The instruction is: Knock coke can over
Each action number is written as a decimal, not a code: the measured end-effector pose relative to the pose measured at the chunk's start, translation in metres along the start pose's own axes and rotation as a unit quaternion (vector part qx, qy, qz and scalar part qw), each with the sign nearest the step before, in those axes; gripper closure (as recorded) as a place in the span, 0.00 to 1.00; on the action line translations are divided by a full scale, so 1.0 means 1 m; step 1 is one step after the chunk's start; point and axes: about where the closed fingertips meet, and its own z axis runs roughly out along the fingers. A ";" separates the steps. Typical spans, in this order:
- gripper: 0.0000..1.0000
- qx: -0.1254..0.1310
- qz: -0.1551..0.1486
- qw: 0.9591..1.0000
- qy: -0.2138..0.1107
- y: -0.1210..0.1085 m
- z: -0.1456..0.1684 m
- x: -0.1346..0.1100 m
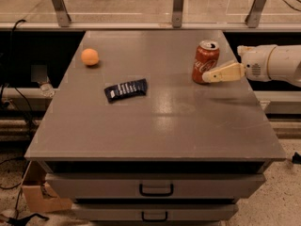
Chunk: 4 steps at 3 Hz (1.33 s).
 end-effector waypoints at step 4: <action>0.18 -0.036 -0.033 0.997 -0.062 0.024 0.032 -0.025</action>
Offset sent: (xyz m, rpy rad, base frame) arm 0.0134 0.0350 0.0105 0.0441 -0.1236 0.0692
